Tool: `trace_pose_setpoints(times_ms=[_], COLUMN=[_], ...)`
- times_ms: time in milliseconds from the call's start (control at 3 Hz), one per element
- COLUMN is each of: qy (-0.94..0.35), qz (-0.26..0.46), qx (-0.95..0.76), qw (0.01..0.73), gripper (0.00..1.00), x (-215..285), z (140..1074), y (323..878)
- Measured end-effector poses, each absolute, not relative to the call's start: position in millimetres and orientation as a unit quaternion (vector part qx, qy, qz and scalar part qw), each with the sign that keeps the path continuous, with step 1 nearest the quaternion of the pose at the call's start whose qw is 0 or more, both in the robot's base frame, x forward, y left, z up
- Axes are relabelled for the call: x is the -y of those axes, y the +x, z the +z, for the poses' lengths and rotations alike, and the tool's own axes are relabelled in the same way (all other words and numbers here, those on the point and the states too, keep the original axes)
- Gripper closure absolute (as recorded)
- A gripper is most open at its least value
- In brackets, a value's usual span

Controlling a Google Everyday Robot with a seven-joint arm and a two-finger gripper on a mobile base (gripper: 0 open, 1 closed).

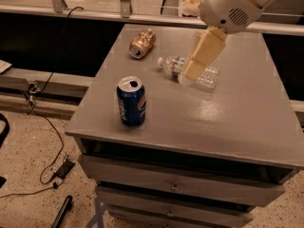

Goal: Knock pepsi can over

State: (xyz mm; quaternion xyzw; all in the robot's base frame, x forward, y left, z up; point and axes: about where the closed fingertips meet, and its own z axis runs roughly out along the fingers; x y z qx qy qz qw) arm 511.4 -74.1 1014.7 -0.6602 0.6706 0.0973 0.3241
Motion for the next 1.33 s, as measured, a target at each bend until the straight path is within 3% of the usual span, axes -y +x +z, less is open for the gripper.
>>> trace_pose_setpoints(times_ms=[667, 1000, 1333], qy=[-0.63, -0.609, -0.583], qz=[0.212, 0.205, 0.255], qx=[-0.605, -0.611, -0.616], qw=[0.439, 0.462, 0.464], gripper=[0.0, 0.0, 0.0], x=[-5.8, -7.9, -12.4], z=[1017.6, 1017.8, 993.8], y=[528.4, 538.1, 530.1])
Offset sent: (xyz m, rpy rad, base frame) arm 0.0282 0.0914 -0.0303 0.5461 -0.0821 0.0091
